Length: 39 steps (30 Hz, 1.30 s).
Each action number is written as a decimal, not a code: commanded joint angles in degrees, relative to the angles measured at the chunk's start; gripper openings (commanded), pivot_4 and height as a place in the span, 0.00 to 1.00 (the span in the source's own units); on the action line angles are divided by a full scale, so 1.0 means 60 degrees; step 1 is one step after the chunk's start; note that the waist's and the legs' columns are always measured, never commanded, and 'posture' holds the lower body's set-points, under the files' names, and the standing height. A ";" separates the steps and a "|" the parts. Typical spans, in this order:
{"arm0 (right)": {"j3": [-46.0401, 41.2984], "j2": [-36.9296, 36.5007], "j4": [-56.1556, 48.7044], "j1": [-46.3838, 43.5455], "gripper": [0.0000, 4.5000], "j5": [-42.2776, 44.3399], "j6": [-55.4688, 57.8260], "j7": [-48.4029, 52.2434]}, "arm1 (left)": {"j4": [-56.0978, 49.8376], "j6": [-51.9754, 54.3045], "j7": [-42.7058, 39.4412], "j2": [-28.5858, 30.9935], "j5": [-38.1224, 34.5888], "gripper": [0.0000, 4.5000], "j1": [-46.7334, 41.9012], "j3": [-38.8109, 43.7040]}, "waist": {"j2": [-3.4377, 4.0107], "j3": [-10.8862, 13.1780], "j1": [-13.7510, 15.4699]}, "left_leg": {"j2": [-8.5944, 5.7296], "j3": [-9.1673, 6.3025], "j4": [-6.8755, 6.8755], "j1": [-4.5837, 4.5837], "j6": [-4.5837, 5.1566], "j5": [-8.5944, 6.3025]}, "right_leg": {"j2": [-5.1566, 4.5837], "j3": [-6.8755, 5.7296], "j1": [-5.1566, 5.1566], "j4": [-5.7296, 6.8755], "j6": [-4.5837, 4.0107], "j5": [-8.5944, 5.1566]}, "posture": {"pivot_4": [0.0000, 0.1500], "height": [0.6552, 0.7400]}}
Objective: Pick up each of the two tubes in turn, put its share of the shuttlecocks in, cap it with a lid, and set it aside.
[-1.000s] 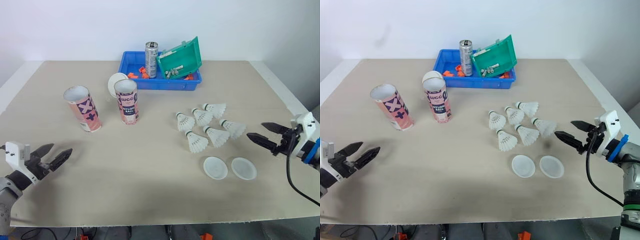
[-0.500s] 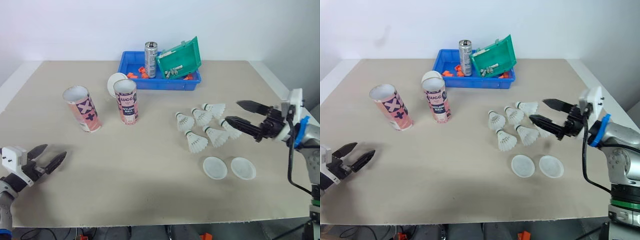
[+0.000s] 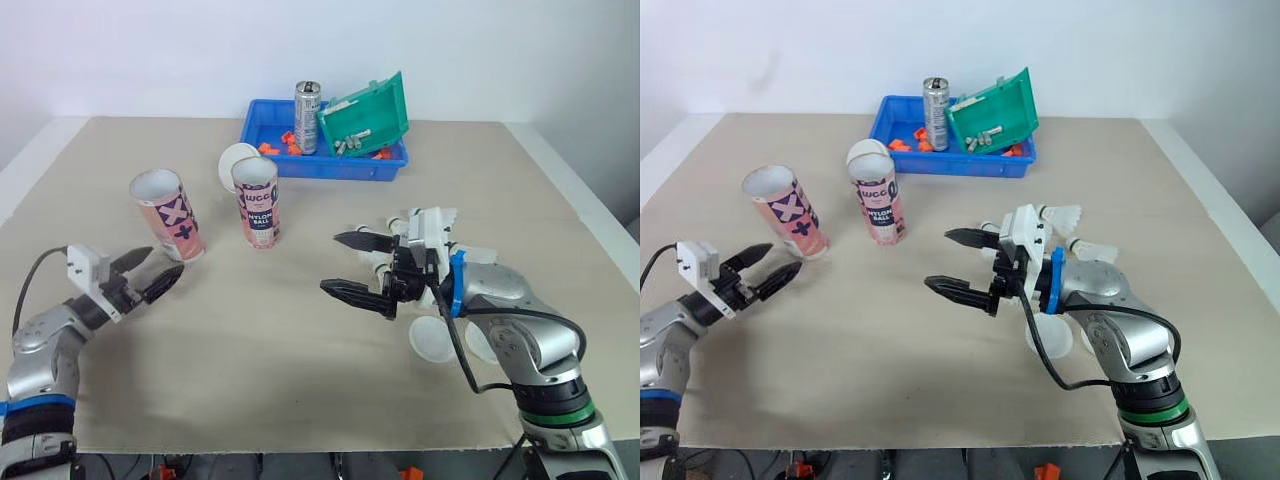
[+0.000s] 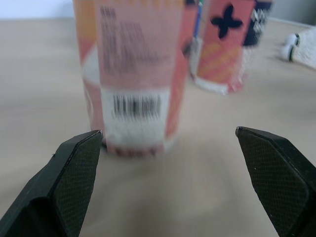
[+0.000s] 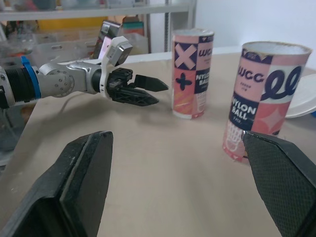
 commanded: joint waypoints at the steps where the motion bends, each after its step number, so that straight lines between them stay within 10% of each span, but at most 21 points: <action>1: -0.0045 0.0222 -0.0423 0.0009 0.99 0.0046 -0.0143 -0.0215 | 0.0728 -0.0173 0.0108 -0.0064 0.0203 1.00 -0.0605 -0.0093 | 0.0000 0.0000 0.0001 | 0.0001 -0.0001 0.0000 0.0001 0.0000 0.0000 | 0.0001 -0.0002 0.0000 0.0001 0.0000 0.0000 | 1.00 0.60; 25: -0.0454 0.0237 -0.2008 0.0654 0.99 0.0572 0.0295 -0.1341 | 0.6670 -0.2112 0.0344 -0.0673 0.2197 1.00 -0.5191 -0.1110 | -0.0001 0.0000 0.0159 | -0.0007 -0.0097 0.0022 -0.0053 -0.0002 0.0007 | 0.0023 -0.0060 0.0001 0.0003 -0.0004 0.0001 | 1.00 0.60; 30: -0.0542 0.0148 -0.2189 0.0750 1.00 0.0703 0.0374 -0.1445 | 0.6840 -0.2379 0.0481 -0.0696 0.2367 0.65 -0.5315 -0.1140 | -0.0001 -0.0001 0.0161 | -0.0007 -0.0103 0.0022 -0.0055 -0.0002 0.0007 | 0.0022 -0.0066 0.0001 0.0003 -0.0004 0.0000 | 1.00 0.60; 39: -0.0495 0.0091 -0.2105 0.0733 1.00 0.0675 0.0295 -0.1413 | 0.6397 -0.2583 0.0248 -0.0583 0.2391 0.65 -0.5008 -0.1087 | -0.0001 0.0000 0.0161 | -0.0007 -0.0109 0.0022 -0.0057 -0.0003 0.0010 | 0.0022 -0.0071 0.0002 0.0003 -0.0004 0.0001 | 1.00 0.60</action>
